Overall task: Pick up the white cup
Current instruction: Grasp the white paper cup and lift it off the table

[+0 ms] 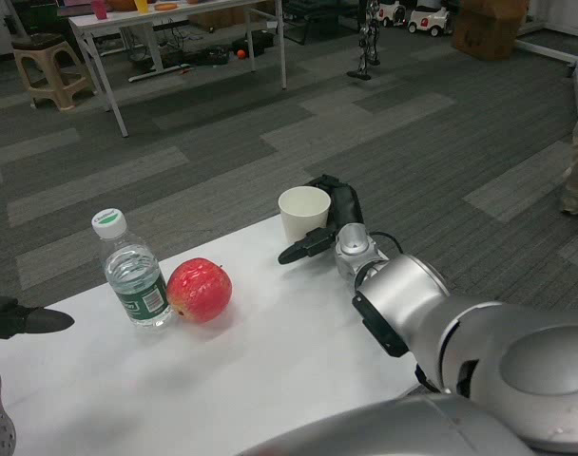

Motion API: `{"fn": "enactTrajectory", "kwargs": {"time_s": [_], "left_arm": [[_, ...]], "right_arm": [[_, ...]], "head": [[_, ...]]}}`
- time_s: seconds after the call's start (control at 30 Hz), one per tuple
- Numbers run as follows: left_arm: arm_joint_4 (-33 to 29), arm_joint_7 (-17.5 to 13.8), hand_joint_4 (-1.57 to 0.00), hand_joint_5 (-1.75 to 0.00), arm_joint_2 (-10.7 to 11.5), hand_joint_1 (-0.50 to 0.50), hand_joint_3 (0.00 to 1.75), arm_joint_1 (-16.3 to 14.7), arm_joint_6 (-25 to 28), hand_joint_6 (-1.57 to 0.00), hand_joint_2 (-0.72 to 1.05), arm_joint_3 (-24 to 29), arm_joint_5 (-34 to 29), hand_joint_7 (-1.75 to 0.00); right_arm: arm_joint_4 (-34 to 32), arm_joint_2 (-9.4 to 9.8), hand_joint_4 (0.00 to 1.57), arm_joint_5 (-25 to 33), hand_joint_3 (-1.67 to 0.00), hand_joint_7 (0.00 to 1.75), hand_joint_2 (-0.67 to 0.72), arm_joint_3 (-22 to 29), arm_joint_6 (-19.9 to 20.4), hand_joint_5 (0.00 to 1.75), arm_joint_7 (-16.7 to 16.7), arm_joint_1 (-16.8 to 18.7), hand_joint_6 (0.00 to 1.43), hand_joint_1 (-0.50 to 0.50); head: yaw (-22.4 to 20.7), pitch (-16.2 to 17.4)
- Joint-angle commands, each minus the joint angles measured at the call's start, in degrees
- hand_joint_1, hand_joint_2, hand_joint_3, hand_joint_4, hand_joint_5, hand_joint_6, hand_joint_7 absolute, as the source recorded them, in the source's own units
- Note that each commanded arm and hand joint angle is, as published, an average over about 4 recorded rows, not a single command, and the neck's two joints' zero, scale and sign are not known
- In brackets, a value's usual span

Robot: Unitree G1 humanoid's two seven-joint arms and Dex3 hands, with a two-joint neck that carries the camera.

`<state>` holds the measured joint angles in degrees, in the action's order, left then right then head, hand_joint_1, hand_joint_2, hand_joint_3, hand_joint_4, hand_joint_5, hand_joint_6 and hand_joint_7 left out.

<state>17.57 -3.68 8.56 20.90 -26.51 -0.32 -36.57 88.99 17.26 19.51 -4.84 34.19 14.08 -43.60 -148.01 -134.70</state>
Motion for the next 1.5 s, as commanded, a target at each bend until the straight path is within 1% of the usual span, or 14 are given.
{"fn": "enactTrajectory", "kwargs": {"time_s": [0.03,0.1,0.13,0.23,0.33,0.43,0.53,0.63,0.7,0.9,1.03,1.2,1.4,1.5], "left_arm": [[0.3,0.0,0.00,-0.62,-0.1,-0.50,0.09,0.5,-0.7,0.00,-0.55,0.4,0.5,0.00],[0.3,0.0,0.00,-0.62,-0.1,-0.50,0.09,0.5,-0.7,0.00,-0.55,0.4,0.5,0.00],[0.3,0.0,0.00,-0.62,-0.1,-0.50,0.09,0.4,-0.7,0.00,-0.55,0.4,0.5,0.00],[0.3,0.1,0.00,-0.62,-0.1,-0.50,0.09,0.4,-0.7,0.00,-0.55,0.4,0.5,0.00],[0.3,0.1,0.00,-0.62,-0.1,-0.50,0.09,0.3,-0.8,0.00,-0.55,0.4,0.5,0.00],[0.3,0.1,0.00,-0.62,-0.1,-0.50,0.09,0.3,-0.8,0.00,-0.55,0.4,0.5,0.00],[0.3,0.1,0.00,-0.62,-0.1,-0.50,0.09,0.2,-0.7,0.00,-0.55,0.5,0.5,0.00],[0.3,0.1,0.00,-0.62,-0.1,-0.50,0.09,0.2,-0.7,0.00,-0.55,0.5,0.5,0.00],[0.3,0.1,0.00,-0.62,-0.1,-0.50,0.09,0.1,-0.7,0.00,-0.55,0.5,0.5,0.00],[0.3,0.1,0.00,-0.62,0.0,-0.50,0.09,0.1,-0.7,0.00,-0.55,0.8,0.5,0.00],[0.3,0.1,0.00,-0.62,0.0,-0.50,0.09,0.1,-0.7,0.00,-0.55,0.9,0.5,0.00],[0.4,0.1,0.00,-0.62,-0.1,-0.50,0.09,0.1,-0.7,0.00,-0.50,0.9,0.5,0.00],[0.5,0.1,0.00,-0.62,0.0,-0.50,0.09,0.1,-0.7,0.00,-0.53,0.8,0.5,0.00],[0.5,0.1,0.00,-0.62,0.0,-0.50,0.09,0.1,-0.7,0.00,-0.46,0.7,0.5,0.00]], "right_arm": [[-0.5,0.43,1.37,0.2,-0.08,1.61,0.19,0.3,-0.2,1.65,-0.7,0.7,1.23,-0.05],[-1.8,0.56,1.37,0.2,-0.08,1.61,0.27,0.2,-0.2,1.65,-1.3,1.3,1.23,0.02],[-2.5,0.62,1.37,0.2,-0.08,1.61,0.31,0.2,-0.2,1.65,-1.7,1.6,1.23,0.08],[-5.1,0.84,1.37,0.2,-0.06,1.61,0.39,-0.2,-0.1,1.65,-2.9,2.6,1.26,0.18],[-7.7,1.06,1.37,0.2,-0.02,1.61,0.47,-1.1,0.0,1.65,-4.3,3.6,1.26,0.23],[-11.2,1.17,1.37,0.2,-0.08,1.61,0.47,-2.1,0.2,1.65,-5.5,4.7,1.24,0.25],[-15.2,1.24,1.37,0.2,-0.08,1.61,0.47,-3.0,0.3,1.65,-6.5,5.8,1.22,0.25],[-16.5,1.28,1.37,0.3,-0.08,1.61,0.47,-3.2,0.3,1.65,-6.8,6.2,1.20,0.25],[-19.7,1.42,1.36,0.2,-0.04,1.61,0.47,-3.8,0.4,1.65,-7.6,7.1,1.18,0.25],[-30.8,2.25,1.34,0.1,-0.06,1.61,0.49,-5.1,0.7,1.65,-10.3,10.2,1.14,0.29],[-36.1,2.78,1.33,0.1,-0.08,1.61,0.53,-5.2,0.9,1.65,-11.2,12.2,1.14,0.31],[-40.6,3.19,1.29,0.2,-0.08,1.54,0.57,-4.8,0.9,1.65,-12.6,14.1,1.13,0.36],[-45.8,3.59,1.27,0.2,-0.18,1.54,0.60,-3.8,0.8,1.65,-13.5,16.6,1.09,0.39],[-48.9,3.99,1.26,0.3,-0.24,1.54,0.60,-2.8,0.8,1.65,-15.1,18.1,1.11,0.42]], "head": [[0.0,0.0],[0.0,0.0],[0.0,0.0],[-0.1,0.1],[-0.2,0.2],[-0.4,0.3],[-0.9,0.5],[-1.0,0.5],[-1.0,0.5],[-1.5,0.7],[-2.0,0.9],[-2.3,1.8],[-2.3,2.0],[-2.2,2.1]]}}
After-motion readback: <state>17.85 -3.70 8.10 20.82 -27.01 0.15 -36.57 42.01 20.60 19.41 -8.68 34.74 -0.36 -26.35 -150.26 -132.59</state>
